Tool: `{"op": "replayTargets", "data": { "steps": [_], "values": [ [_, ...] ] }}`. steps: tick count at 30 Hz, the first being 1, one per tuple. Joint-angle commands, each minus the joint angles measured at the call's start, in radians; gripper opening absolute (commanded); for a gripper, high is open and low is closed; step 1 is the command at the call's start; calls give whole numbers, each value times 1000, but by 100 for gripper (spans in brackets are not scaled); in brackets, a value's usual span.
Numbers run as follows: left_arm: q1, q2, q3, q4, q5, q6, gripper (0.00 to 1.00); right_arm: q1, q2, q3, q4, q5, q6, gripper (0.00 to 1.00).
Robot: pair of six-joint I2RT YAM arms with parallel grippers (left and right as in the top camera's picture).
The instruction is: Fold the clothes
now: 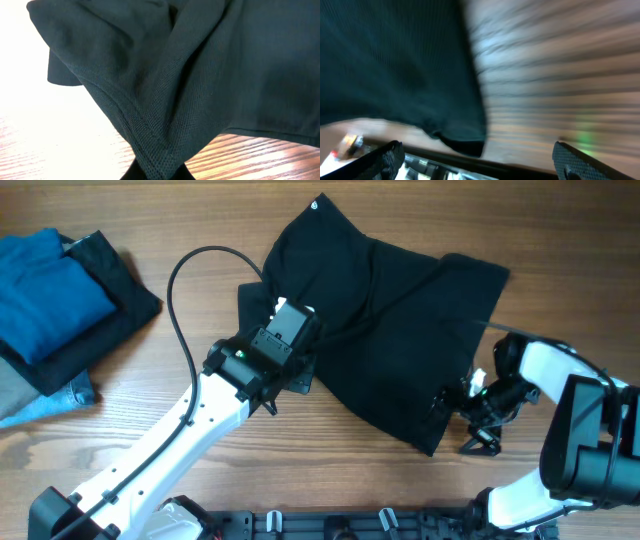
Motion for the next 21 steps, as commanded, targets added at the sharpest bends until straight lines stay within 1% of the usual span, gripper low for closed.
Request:
{"op": "replayTargets", "data": {
  "steps": [1,3,6,11,13,14,15,16,17,19,20,21],
  "values": [
    [-3,5,1,0,-17,20,4,56,-4,-60,39,-149,-43,100],
    [-3,5,1,0,-17,20,4,86,-4,-82,58,-149,-4,100],
    [-3,5,1,0,-17,20,4,133,-4,-101,75,-149,13,100],
    [-3,5,1,0,-16,20,4,179,-4,-103,114,-148,77,100],
    [-3,5,1,0,-17,20,4,182,-4,-103,154,-136,129,93],
    [-3,5,1,-1,-16,20,4,182,-4,-103,169,-127,145,86],
    [-3,5,1,-1,-16,20,4,182,-4,-103,193,-107,166,71],
    [-3,5,1,-1,-16,20,4,182,-4,-103,224,-74,195,52],
    [-3,5,1,-1,-16,20,4,182,-4,-103,251,-31,239,43],
    [-3,5,1,-1,-16,20,4,182,-4,-103,280,27,305,14],
    [-3,5,1,-1,-16,20,4,182,-4,-103,293,45,323,4],
    [-3,5,1,-2,-16,20,4,182,-4,-103,310,57,346,4]
  ]
}}
